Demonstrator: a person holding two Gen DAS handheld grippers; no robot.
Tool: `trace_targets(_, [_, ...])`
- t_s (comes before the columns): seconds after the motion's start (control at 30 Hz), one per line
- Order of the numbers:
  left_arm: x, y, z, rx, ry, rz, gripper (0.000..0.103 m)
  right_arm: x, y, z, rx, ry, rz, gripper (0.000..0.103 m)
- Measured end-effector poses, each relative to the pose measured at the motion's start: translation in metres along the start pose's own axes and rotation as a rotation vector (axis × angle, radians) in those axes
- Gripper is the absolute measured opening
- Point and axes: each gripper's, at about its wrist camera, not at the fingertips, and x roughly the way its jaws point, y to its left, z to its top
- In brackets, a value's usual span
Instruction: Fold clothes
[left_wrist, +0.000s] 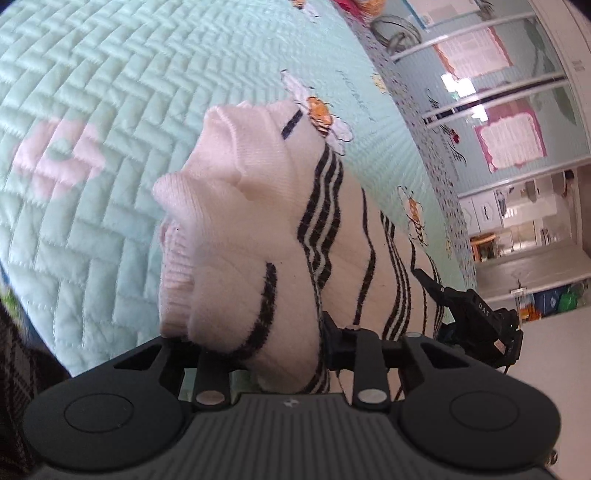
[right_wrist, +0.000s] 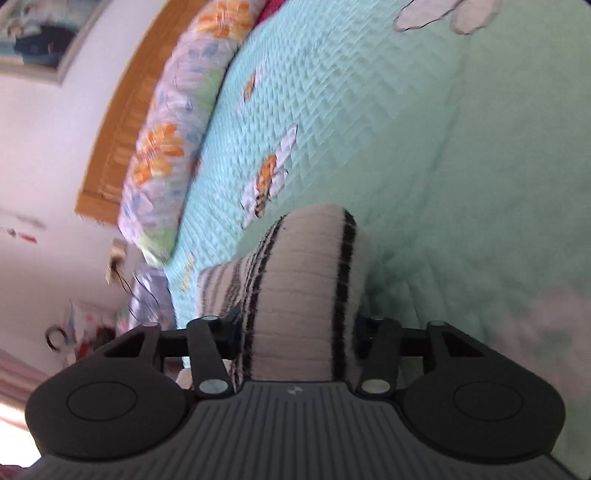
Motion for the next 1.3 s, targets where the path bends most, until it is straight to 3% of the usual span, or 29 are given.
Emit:
trace_targets(0.1, [0.002, -0.029, 0.015, 0.108, 0.014, -0.047, 0.028, -0.042, -0.005, -0.037, 0.071, -0.121, 0.035, 0.045])
trace_targets(0.27, [0.038, -0.117, 0.030, 0.345, 0.127, -0.157, 0.027, -0.125, -0.018, -0.104, 0.254, -0.374, 0.083, 0.044])
trace_targets(0.4, [0.084, -0.201, 0.027, 0.484, 0.206, -0.275, 0.027, -0.206, -0.003, -0.133, 0.258, -0.576, 0.082, 0.044])
trace_targets(0.57, [0.141, -0.304, 0.019, 0.578, 0.257, -0.457, 0.026, -0.308, 0.019, -0.147, 0.194, -0.848, -0.017, 0.044])
trace_targets(0.63, [0.165, -0.332, 0.009, 0.618, 0.279, -0.505, 0.026, -0.330, 0.015, -0.158, 0.205, -0.935, -0.035, 0.044])
trace_targets(0.73, [0.216, -0.356, -0.010, 0.656, 0.380, -0.488, 0.029, -0.345, -0.008, -0.180, 0.285, -1.032, -0.082, 0.044])
trace_targets(0.87, [0.307, -0.345, -0.034, 0.696, 0.383, -0.235, 0.036, -0.323, -0.074, -0.214, 0.489, -1.071, -0.173, 0.044])
trace_targets(0.93, [0.337, -0.328, -0.034, 0.647, 0.354, -0.119, 0.036, -0.310, -0.108, -0.230, 0.569, -1.081, -0.199, 0.045])
trace_targets(0.97, [0.342, -0.317, -0.031, 0.600, 0.331, -0.100, 0.037, -0.303, -0.125, -0.237, 0.609, -1.085, -0.212, 0.045])
trace_targets(1.03, [0.338, -0.294, -0.023, 0.487, 0.279, -0.118, 0.047, -0.304, -0.130, -0.241, 0.605, -1.097, -0.168, 0.047])
trace_targets(1.1, [0.324, -0.279, -0.018, 0.440, 0.216, -0.123, 0.051, -0.308, -0.124, -0.235, 0.560, -1.069, -0.216, 0.052])
trace_targets(1.23, [0.276, -0.280, -0.034, 0.550, 0.173, -0.158, 0.051, -0.320, -0.101, -0.236, 0.488, -1.047, -0.358, 0.061])
trace_targets(1.3, [0.247, -0.289, -0.059, 0.638, 0.172, -0.188, 0.051, -0.329, -0.078, -0.237, 0.399, -1.069, -0.480, 0.061])
